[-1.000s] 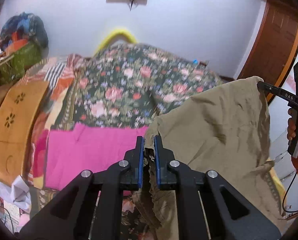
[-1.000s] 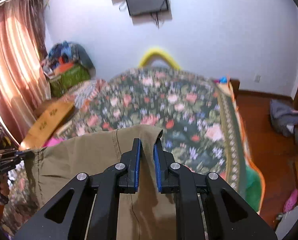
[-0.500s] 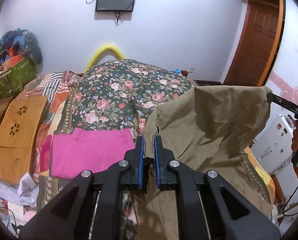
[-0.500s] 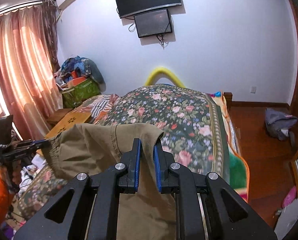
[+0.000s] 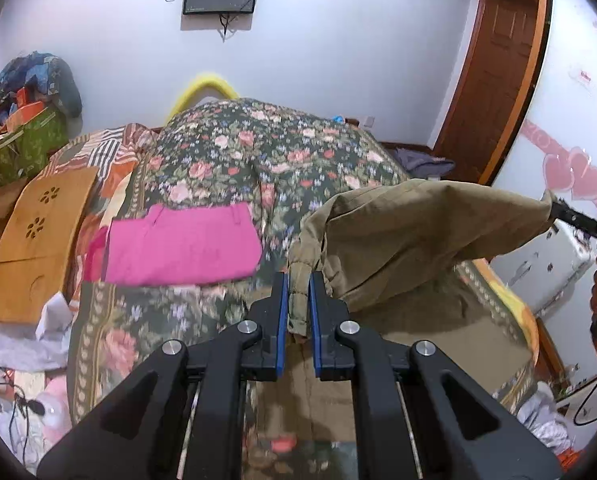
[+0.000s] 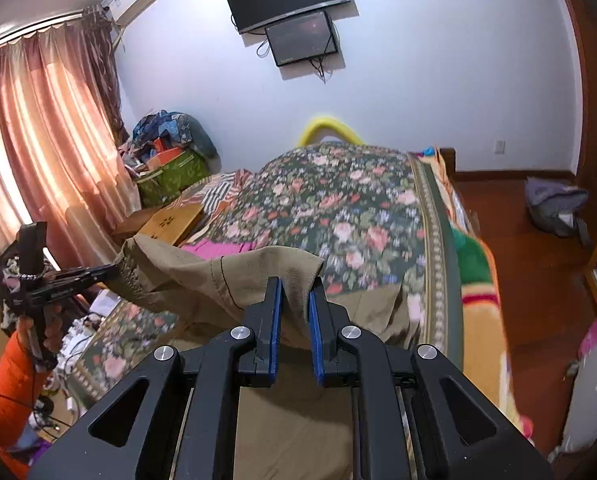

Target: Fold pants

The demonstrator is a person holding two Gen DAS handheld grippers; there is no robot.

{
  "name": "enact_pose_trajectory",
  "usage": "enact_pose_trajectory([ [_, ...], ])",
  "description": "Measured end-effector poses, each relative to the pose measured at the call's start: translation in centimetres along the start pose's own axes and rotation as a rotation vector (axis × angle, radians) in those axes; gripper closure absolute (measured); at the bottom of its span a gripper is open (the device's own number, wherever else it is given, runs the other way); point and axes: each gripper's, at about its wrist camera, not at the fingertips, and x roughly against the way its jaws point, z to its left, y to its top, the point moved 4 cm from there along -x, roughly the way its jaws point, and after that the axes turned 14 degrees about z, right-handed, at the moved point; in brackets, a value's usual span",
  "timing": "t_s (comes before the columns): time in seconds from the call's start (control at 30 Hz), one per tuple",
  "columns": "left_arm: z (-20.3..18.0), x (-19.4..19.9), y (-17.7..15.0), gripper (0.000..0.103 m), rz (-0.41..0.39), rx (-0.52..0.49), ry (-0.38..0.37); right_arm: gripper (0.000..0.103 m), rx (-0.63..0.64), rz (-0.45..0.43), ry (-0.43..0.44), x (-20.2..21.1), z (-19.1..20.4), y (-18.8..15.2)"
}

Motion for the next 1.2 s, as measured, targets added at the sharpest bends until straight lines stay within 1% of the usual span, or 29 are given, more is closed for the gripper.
enact_pose_trajectory([
  [0.17,-0.5,-0.1,-3.0,0.094,0.023,-0.019,0.016,0.091,-0.038,0.02,0.022,0.6,0.0,-3.4],
  [0.33,-0.9,-1.4,-6.0,0.094,0.073,-0.03,0.047,0.091,-0.066,0.086,0.031,-0.1,0.5,-7.7],
  [0.47,-0.7,-2.1,-8.4,0.093,0.104,-0.008,0.024,0.091,-0.086,0.127,0.018,-0.7,0.5,-10.3],
  [0.63,-0.5,-3.4,-10.9,0.092,0.151,0.014,0.026,0.091,-0.111,0.165,-0.001,-1.3,-0.1,-12.6],
  [0.8,-0.4,-4.2,-12.1,0.088,0.177,0.031,0.04,0.091,-0.15,0.18,-0.007,-1.4,-0.6,-14.3],
  [0.9,0.2,-4.4,-12.7,0.088,0.181,0.042,0.08,0.091,-0.171,0.188,-0.009,-1.6,-0.9,-15.2],
  [0.93,0.7,-4.4,-12.9,0.088,0.185,0.055,0.095,0.091,-0.176,0.191,-0.017,-1.7,-1.1,-15.4],
  [1.03,2.2,-4.2,-13.1,0.088,0.193,0.103,0.104,0.091,-0.187,0.207,-0.018,-1.8,-1.3,-15.9],
  [1.13,3.2,-3.2,-12.7,0.088,0.172,0.135,0.125,0.091,-0.174,0.227,-0.048,-1.6,-1.3,-16.2],
  [1.2,3.3,-2.3,-12.2,0.088,0.146,0.143,0.12,0.091,-0.165,0.23,-0.078,-1.2,-1.3,-16.3],
])
